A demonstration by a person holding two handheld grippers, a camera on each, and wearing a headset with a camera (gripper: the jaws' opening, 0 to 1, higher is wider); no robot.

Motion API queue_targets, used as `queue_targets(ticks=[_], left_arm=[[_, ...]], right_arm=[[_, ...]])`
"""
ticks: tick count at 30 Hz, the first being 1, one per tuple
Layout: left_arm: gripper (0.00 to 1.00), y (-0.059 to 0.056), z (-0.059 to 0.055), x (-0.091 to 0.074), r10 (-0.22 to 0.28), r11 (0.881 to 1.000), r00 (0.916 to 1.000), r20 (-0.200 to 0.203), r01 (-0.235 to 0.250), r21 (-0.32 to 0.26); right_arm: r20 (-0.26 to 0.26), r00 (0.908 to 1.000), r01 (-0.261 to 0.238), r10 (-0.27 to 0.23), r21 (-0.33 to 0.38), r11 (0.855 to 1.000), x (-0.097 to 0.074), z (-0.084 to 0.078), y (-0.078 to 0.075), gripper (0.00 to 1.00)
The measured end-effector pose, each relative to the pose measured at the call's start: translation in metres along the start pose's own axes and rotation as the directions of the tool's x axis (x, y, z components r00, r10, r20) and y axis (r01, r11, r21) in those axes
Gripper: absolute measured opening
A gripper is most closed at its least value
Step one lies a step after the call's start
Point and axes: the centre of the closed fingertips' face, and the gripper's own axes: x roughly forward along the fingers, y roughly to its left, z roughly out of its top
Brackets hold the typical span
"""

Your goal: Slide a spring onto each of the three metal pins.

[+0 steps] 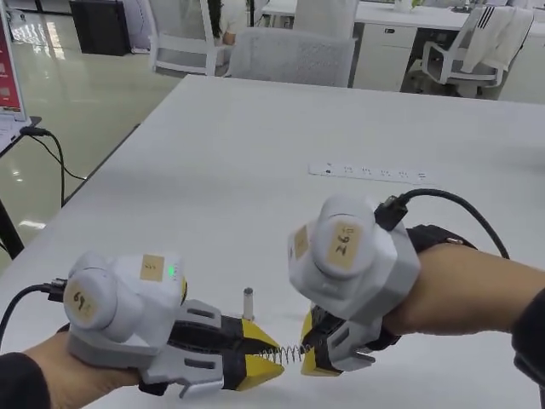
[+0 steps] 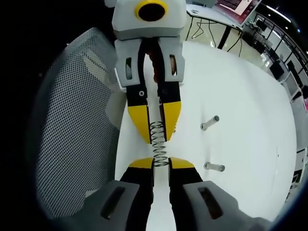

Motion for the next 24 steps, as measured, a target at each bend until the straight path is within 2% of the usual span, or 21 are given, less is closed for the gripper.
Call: queue_targets(ticks=[11, 21, 24], left_arm=[[0.03, 0.0, -0.006, 0.001, 0.004, 1.0, 0.9997, -0.024, -0.004, 0.007], [0.03, -0.003, -0.007, 0.003, -0.008, 1.0, 0.9995, -0.032, 0.008, 0.012], [0.03, -0.004, -0.007, 0.003, -0.01, 1.0, 0.9994, -0.032, 0.011, 0.015]], right_arm=[[0.065, 0.9978, 0.012, -0.013, 0.012, 1.0, -0.011, 0.016, 0.0, 0.08], [0.152, 0.9883, -0.016, 0.015, 0.008, 1.0, -0.02, 0.039, 0.007, 0.08], [0.154, 0.9879, -0.014, 0.014, 0.0, 1.0, -0.019, 0.043, 0.008, 0.08]])
